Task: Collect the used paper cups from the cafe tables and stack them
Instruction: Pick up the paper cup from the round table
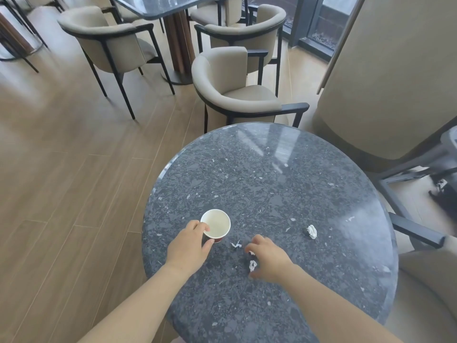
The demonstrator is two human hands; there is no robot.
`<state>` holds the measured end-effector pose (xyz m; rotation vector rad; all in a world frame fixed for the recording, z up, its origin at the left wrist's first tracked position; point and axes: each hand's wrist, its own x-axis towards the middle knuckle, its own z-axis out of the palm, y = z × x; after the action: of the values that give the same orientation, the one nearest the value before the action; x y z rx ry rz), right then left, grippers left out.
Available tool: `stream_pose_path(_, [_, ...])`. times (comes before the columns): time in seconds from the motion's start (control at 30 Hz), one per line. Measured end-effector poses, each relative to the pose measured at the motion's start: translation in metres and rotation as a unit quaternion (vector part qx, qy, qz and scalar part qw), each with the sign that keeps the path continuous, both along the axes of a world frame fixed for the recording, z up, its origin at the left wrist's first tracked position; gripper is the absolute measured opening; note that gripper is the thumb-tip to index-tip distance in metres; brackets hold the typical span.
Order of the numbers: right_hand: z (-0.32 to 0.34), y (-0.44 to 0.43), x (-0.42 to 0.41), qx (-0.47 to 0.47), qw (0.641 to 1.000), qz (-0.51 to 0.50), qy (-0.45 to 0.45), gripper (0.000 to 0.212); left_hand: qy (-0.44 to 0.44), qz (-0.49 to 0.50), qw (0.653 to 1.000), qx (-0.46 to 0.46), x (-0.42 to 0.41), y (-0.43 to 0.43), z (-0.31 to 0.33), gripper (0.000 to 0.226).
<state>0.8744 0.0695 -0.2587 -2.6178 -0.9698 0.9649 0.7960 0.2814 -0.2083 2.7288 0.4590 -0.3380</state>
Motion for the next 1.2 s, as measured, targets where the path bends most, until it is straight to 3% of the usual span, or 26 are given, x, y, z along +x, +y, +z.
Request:
stream_pose_path(0.2, [-0.008, 0.008, -0.006, -0.006, 0.999, -0.031, -0.008, 0.028, 0.004, -0.004, 1.0, -0.02, -0.004, 0.006, -0.007, 0.029])
stream_pose_path(0.33, [-0.004, 0.016, -0.002, 0.066, 0.993, -0.094, -0.002, 0.022, 0.006, -0.011, 1.0, -0.025, -0.004, 0.009, -0.008, 0.029])
stream_pose_path(0.43, [-0.001, 0.023, 0.0, 0.089, 0.991, -0.102, -0.021, 0.024, 0.004, -0.015, 0.999, -0.034, -0.004, 0.01, -0.008, 0.031])
stream_pose_path(0.73, [-0.009, 0.039, -0.002, 0.031, 0.997, -0.06, -0.034, 0.043, -0.028, -0.045, 0.999, -0.01, -0.006, 0.02, -0.008, 0.036])
stream_pose_path(1.0, [-0.017, 0.048, -0.006, 0.047, 0.997, -0.042, -0.041, 0.011, -0.028, -0.049, 0.998, -0.011, -0.008, 0.027, -0.01, 0.03])
stream_pose_path(1.2, [-0.008, 0.037, 0.005, 0.1, 0.979, -0.177, -0.026, 0.011, -0.022, -0.062, 0.998, -0.026, 0.002, 0.021, -0.01, 0.017])
